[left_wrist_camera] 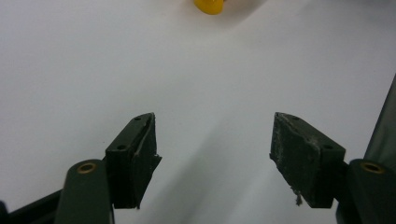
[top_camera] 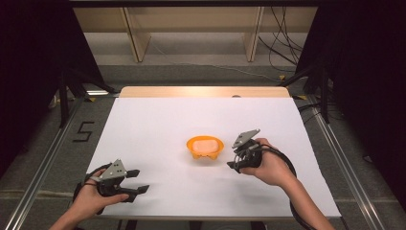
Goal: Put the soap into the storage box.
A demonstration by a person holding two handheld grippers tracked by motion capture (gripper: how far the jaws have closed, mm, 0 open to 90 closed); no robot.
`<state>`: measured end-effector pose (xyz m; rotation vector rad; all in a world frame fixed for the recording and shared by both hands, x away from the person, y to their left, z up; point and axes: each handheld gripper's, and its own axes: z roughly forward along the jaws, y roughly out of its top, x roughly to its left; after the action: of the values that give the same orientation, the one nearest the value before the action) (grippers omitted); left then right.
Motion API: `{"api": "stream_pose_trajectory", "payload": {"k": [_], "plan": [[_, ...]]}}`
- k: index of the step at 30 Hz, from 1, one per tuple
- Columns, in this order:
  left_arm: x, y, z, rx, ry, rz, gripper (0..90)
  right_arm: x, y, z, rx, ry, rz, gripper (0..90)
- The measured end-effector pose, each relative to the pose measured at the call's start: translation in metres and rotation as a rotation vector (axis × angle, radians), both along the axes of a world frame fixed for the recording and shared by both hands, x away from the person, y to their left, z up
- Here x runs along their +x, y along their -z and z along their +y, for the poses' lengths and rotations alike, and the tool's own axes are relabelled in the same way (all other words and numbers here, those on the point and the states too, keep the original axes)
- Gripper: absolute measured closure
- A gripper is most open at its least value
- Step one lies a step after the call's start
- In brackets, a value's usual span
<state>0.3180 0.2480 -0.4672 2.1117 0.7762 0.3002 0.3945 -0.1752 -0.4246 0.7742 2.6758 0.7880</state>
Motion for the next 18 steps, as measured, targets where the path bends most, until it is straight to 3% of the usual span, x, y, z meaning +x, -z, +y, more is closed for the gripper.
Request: {"api": "stream_pose_trajectory", "payload": {"k": [3,4,5,7,10,12,14,18], "plan": [[0.0,0.0,0.0,0.001,-0.001,-0.001,31.4,-0.005,0.008,-0.005,0.01,0.02,-0.001,46.5],[0.0,0.0,0.0,0.0,-0.001,-0.001,31.5,-0.008,0.011,-0.007,0.021,0.049,0.0,46.4],[0.0,0.0,0.0,0.002,-0.001,-0.001,31.5,-0.008,0.012,-0.008,0.023,0.036,0.001,46.4],[-0.001,0.001,-0.001,-0.009,-0.016,0.018,31.5,-0.013,0.02,-0.011,0.063,0.099,-0.003,46.1],[-0.001,0.001,-0.001,-0.01,-0.016,0.019,31.4,-0.016,0.025,-0.016,0.084,0.106,-0.025,46.1],[0.001,0.0,0.001,0.012,0.001,-0.001,31.5,-0.017,0.026,-0.019,0.088,0.114,-0.008,46.2],[-0.001,0.001,-0.001,-0.009,-0.014,0.014,31.5,-0.018,0.029,-0.022,0.092,0.126,-0.009,46.3],[0.0,0.001,-0.001,-0.011,-0.014,0.017,31.5,-0.019,0.034,-0.026,0.111,0.17,-0.001,46.5]]}}
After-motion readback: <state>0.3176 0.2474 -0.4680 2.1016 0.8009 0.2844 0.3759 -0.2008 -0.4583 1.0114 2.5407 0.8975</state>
